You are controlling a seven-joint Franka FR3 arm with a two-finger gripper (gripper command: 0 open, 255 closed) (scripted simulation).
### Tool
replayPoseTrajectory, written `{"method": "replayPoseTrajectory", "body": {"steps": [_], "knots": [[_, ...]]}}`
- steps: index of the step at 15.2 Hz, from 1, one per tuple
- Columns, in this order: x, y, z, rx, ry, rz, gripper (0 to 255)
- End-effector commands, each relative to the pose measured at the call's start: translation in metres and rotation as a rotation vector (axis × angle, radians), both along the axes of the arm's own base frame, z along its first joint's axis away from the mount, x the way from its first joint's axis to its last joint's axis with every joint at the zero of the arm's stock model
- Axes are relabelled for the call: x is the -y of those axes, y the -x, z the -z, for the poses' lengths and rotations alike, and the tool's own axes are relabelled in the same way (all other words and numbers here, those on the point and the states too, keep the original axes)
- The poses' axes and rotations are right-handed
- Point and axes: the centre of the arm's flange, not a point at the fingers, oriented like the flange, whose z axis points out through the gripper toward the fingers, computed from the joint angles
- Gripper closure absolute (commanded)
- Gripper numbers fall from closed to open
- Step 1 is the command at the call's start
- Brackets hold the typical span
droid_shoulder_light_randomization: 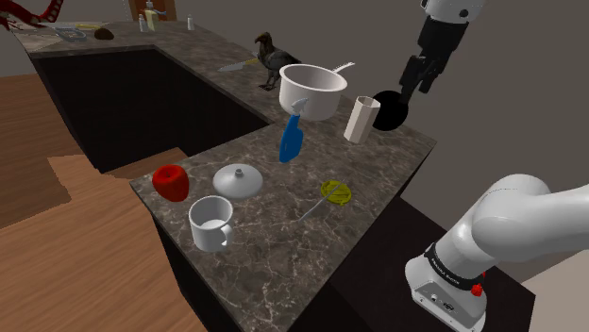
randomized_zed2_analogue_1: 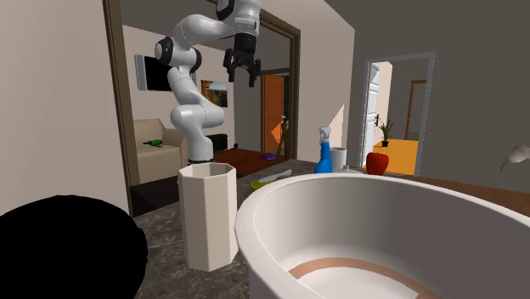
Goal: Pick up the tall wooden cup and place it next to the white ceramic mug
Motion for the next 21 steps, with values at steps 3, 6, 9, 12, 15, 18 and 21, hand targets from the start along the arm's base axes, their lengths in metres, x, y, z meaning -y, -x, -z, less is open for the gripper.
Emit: {"method": "replayPoseTrajectory", "body": {"steps": [3, 6, 9, 12, 15, 18, 21], "knots": [[0.020, -0.013, 0.012, 0.007, -0.007, -0.008, 0], [0.049, -0.033, 0.029, 0.017, -0.019, -0.019, 0], [0.078, -0.054, 0.047, 0.027, -0.030, -0.031, 0], [0.107, -0.075, 0.065, 0.037, -0.041, -0.042, 0], [0.135, -0.097, 0.083, 0.048, -0.052, -0.054, 0], [0.162, -0.119, 0.101, 0.058, -0.064, -0.066, 0], [0.190, -0.142, 0.119, 0.068, -0.075, -0.077, 0]]}}
